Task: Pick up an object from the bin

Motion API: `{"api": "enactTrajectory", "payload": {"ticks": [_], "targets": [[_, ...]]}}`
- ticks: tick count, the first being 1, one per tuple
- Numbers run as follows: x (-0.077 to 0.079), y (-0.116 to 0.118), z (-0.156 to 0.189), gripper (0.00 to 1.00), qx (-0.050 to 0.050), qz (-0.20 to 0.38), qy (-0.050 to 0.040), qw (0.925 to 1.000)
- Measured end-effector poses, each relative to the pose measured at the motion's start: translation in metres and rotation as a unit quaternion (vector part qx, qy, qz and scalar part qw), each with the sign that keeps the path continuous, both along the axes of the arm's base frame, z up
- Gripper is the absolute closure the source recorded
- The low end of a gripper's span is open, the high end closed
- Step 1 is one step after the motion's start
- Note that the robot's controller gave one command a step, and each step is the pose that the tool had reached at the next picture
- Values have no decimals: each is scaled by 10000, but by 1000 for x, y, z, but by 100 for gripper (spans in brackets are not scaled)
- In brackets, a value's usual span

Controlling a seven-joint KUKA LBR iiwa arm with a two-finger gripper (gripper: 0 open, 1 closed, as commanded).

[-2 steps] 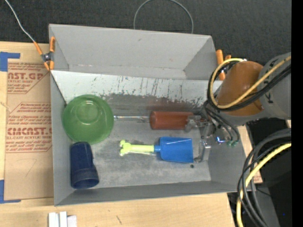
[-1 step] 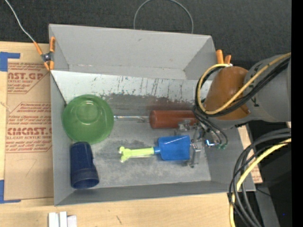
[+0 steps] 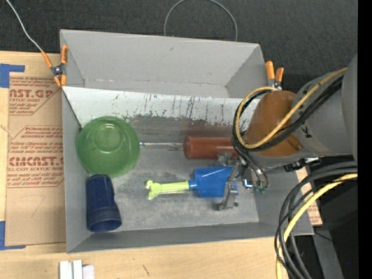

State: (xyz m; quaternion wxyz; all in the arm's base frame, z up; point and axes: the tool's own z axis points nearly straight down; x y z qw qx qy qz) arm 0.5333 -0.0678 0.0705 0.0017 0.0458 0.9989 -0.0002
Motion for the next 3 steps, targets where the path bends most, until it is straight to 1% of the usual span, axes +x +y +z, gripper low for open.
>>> {"api": "enactTrajectory", "payload": {"ticks": [1, 2, 3], "targets": [[1, 17, 5, 100, 1, 462, 33, 9989], [1, 17, 5, 100, 0, 464, 33, 9989], [6, 17, 7, 100, 3, 394, 30, 9992]]}}
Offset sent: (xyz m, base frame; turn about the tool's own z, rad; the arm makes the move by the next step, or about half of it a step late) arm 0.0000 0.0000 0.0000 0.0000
